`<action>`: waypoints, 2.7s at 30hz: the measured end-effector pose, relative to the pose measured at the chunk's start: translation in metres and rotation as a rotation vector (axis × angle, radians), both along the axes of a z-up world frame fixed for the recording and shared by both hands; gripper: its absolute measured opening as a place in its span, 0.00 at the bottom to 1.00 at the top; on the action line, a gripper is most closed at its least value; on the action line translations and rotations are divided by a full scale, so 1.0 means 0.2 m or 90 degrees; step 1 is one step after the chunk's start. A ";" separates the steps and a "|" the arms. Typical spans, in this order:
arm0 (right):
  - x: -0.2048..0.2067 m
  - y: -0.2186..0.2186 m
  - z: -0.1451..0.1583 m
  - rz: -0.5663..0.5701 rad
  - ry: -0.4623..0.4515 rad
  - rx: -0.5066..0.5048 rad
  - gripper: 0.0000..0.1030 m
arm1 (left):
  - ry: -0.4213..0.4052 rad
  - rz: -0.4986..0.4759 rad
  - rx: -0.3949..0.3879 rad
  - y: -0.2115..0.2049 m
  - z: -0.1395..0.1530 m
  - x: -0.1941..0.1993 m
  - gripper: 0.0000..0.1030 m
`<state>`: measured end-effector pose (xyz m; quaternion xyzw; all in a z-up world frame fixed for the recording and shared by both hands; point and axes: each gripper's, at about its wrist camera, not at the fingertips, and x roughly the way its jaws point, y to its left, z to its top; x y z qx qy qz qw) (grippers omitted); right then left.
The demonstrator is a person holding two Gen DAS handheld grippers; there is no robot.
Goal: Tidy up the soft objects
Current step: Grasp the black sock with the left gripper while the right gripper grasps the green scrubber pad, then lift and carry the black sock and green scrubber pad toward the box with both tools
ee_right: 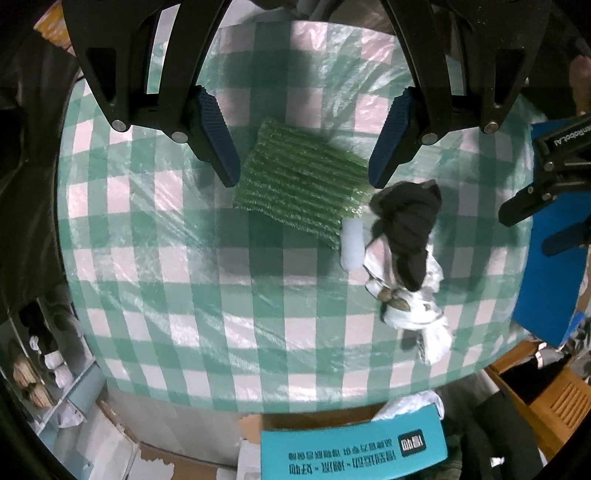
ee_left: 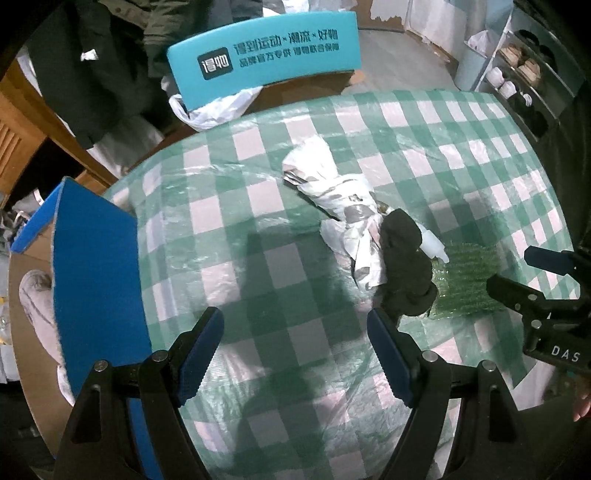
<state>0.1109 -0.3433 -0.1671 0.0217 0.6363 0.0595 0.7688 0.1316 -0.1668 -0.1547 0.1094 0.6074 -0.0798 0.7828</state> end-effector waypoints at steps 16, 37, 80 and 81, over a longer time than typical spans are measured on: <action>0.04 0.01 -0.24 0.012 0.040 -0.019 0.71 | 0.032 -0.013 0.010 -0.08 -0.13 0.02 0.79; 0.04 0.03 -0.34 0.050 0.048 -0.012 0.21 | 0.040 -0.025 -0.016 -0.27 -0.17 0.08 0.86; -0.05 -0.20 -0.03 -0.022 -0.014 0.038 0.18 | 0.053 -0.041 -0.070 -0.39 -0.24 0.06 0.36; -0.05 -0.20 -0.02 -0.022 -0.017 0.039 0.18 | 0.053 -0.040 -0.072 -0.38 -0.22 0.05 0.36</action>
